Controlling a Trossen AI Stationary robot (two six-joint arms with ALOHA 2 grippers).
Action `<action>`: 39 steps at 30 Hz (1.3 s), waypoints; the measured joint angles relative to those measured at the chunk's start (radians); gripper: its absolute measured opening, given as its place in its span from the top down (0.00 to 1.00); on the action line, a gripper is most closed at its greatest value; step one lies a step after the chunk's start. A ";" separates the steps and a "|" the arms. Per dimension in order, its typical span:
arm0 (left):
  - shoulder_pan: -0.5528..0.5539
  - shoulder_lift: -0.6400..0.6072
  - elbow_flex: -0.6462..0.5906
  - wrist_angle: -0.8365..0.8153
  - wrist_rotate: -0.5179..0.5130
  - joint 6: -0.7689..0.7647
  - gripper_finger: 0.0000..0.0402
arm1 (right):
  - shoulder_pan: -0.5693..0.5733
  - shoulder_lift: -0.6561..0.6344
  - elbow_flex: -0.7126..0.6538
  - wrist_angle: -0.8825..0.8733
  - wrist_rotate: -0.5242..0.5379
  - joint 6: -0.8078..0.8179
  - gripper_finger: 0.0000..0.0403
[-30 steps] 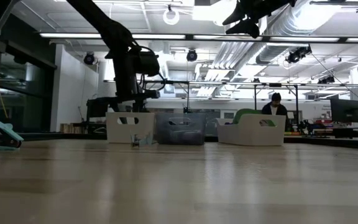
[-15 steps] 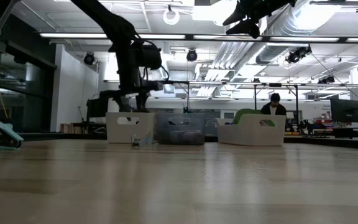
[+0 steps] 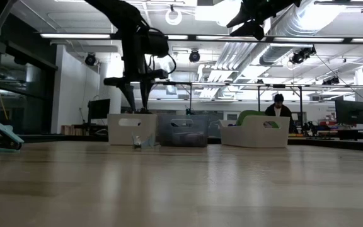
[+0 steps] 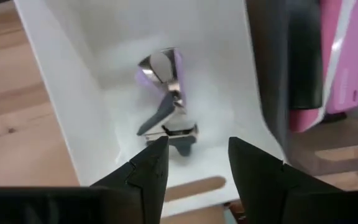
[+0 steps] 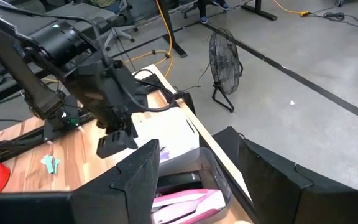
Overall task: Pick and place Stapler, Stapler remover, tape
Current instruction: Put the top blue staple remover into the left white bin
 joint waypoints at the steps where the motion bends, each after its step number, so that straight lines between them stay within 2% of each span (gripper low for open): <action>1: -0.007 0.000 0.005 -0.006 -0.003 -0.006 0.59 | 0.000 0.000 0.000 -0.001 0.000 0.000 0.48; 15: -0.166 -0.016 0.021 -0.088 -0.044 -0.133 0.59 | -0.003 0.000 0.000 -0.032 0.000 -0.009 0.48; 21: -0.231 -0.016 0.021 -0.088 -0.083 -0.199 0.59 | -0.004 -0.019 0.000 -0.121 -0.010 -0.120 0.48; 24: -0.252 -0.015 0.021 -0.096 -0.099 -0.236 0.55 | -0.003 -0.050 -0.018 -0.166 -0.064 -0.158 0.48; 27: -0.272 -0.015 0.020 -0.105 -0.126 -0.267 0.51 | -0.003 -0.121 -0.131 -0.133 -0.127 -0.156 0.48; 31: -0.284 -0.015 0.011 -0.102 -0.128 -0.285 0.46 | -0.001 -0.272 -0.387 0.051 -0.161 -0.071 0.48; 35: -0.280 -0.015 0.009 -0.099 -0.113 -0.286 0.45 | 0.028 -0.435 -0.659 0.291 -0.146 0.080 0.48; 39: -0.281 -0.015 0.008 -0.073 -0.095 -0.273 0.44 | 0.100 -0.574 -0.885 0.458 -0.061 0.242 0.48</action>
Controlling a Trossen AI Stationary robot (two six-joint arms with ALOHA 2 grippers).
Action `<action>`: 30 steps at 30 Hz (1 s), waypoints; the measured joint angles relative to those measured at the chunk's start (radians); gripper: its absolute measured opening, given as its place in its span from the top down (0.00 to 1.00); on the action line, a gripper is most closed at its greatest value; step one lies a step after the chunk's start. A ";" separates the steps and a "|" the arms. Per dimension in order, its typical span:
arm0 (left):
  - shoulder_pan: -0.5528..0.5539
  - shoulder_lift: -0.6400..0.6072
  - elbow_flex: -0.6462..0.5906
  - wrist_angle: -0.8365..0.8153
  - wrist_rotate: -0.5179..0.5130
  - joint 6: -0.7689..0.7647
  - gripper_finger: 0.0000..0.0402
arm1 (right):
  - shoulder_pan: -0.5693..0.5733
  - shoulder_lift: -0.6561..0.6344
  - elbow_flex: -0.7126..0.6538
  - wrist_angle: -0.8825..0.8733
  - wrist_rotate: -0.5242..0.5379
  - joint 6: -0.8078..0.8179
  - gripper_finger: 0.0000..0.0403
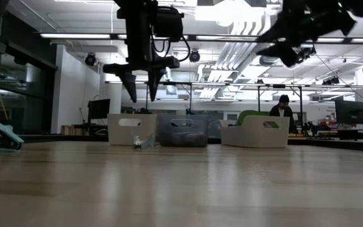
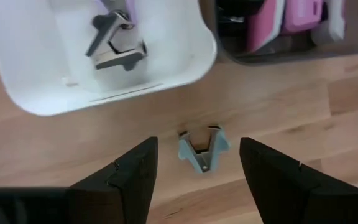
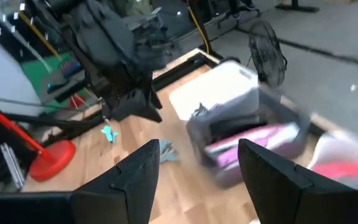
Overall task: Pick and place Stapler, Stapler remover, tape
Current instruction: Put the top blue staple remover into the left white bin
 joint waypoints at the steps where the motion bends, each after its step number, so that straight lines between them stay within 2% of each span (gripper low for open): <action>1: 0.000 0.000 0.000 0.002 0.008 0.008 0.44 | 0.023 -0.029 -0.052 0.034 0.021 0.043 0.48; 8: 0.000 0.000 0.000 0.032 0.047 0.073 0.44 | 0.254 -0.188 -0.391 0.369 0.176 0.317 0.48; 14: 0.000 0.000 0.000 0.041 0.051 0.126 0.44 | 0.436 -0.291 -0.661 0.747 0.445 0.460 0.48; 17: 0.000 0.000 0.000 0.041 0.069 0.165 0.44 | 0.481 -0.335 -0.655 0.661 0.526 0.469 0.48; 24: 0.000 0.000 0.000 0.045 0.068 0.214 0.44 | 0.497 -0.449 -0.635 0.546 0.539 0.449 0.48; 30: 0.000 0.000 0.000 0.043 0.067 0.217 0.44 | 0.497 -0.608 -0.635 0.403 0.616 0.431 0.48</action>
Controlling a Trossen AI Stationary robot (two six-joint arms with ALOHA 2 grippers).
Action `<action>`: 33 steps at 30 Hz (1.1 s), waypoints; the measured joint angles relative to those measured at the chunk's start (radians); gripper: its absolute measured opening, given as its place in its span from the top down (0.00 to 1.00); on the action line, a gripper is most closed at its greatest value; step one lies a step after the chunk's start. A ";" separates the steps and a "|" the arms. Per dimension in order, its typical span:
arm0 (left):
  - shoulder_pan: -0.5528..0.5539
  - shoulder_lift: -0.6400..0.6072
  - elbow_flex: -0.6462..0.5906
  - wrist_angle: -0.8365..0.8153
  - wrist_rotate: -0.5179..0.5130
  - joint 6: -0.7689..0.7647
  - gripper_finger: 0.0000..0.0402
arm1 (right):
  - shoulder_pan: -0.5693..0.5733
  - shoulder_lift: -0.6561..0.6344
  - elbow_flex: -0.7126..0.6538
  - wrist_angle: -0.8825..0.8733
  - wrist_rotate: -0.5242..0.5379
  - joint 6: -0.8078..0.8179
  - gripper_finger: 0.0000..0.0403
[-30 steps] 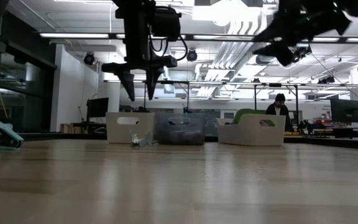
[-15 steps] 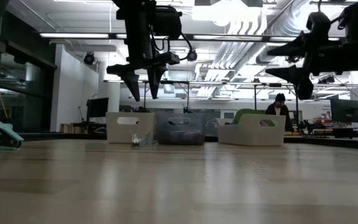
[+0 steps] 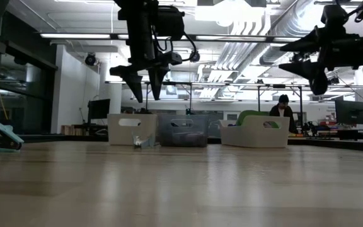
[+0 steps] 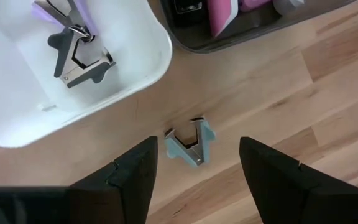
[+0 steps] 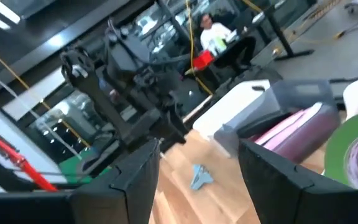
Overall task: Pick and place Stapler, Stapler remover, tape
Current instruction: Put the top blue staple remover into the left white bin
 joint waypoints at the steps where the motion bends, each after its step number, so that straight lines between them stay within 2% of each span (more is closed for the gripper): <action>1: 0.000 0.000 0.000 0.000 -0.001 0.000 0.44 | 0.000 -0.024 0.000 -0.019 0.010 -0.004 0.48; 5: 0.000 0.000 0.000 -0.002 -0.003 -0.025 0.44 | 0.000 -0.115 0.000 -0.122 0.082 -0.026 0.48; 10: -0.001 0.000 0.000 -0.003 -0.006 -0.093 0.44 | 0.000 -0.173 0.000 -0.146 0.125 -0.045 0.48; 22: -0.086 0.006 0.000 -0.003 -0.073 -0.325 0.44 | 0.000 -0.174 0.000 -0.145 0.126 -0.224 0.48; 33: -0.180 0.095 -0.027 -0.019 -0.079 -0.548 0.44 | 0.000 -0.172 0.000 -0.141 0.109 -0.247 0.48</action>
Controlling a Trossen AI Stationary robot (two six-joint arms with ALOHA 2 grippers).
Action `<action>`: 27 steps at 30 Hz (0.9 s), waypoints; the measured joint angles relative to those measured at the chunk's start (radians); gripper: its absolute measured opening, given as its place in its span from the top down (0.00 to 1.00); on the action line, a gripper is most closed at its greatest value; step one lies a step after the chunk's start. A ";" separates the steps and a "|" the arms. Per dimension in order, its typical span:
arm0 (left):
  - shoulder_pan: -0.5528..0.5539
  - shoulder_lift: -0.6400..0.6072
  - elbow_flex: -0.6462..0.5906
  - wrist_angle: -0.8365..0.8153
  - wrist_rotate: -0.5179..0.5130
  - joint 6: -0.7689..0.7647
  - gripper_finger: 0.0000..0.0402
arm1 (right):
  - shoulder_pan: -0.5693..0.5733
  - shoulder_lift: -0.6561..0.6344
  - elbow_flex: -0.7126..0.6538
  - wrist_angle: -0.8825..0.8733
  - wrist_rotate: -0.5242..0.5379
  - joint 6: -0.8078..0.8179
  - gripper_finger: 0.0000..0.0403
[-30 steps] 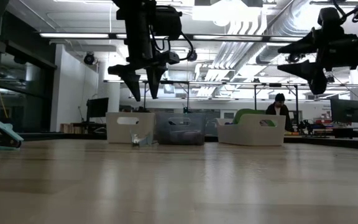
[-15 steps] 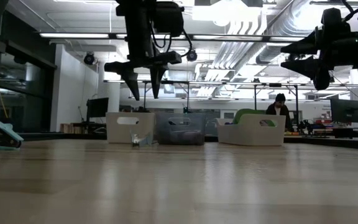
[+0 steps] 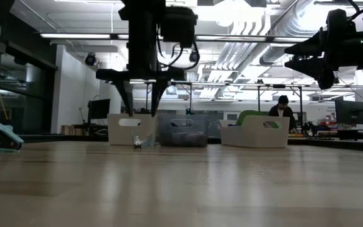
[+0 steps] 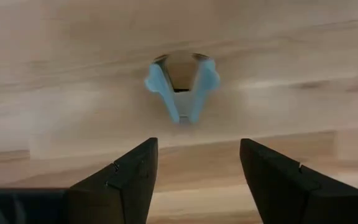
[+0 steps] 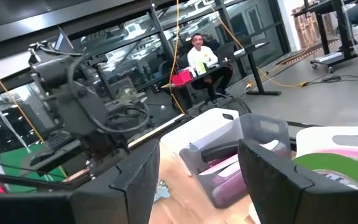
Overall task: Pick and place Stapler, Stapler remover, tape
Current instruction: Put the top blue staple remover into the left white bin
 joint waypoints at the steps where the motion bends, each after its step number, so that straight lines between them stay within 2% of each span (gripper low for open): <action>1: -0.001 0.008 -0.001 -0.004 0.000 -0.004 0.44 | 0.000 0.000 0.000 -0.001 -0.004 0.000 0.48; 7: -0.003 0.044 0.001 0.014 0.001 -0.011 0.44 | 0.000 -0.003 0.000 -0.002 -0.048 -0.007 0.48; 18: -0.003 0.093 0.000 -0.021 -0.034 -0.055 0.44 | 0.000 -0.002 0.000 0.008 -0.047 -0.043 0.48; 27: -0.003 0.153 0.001 0.021 -0.029 -0.052 0.44 | 0.000 -0.003 0.000 0.011 -0.052 -0.042 0.48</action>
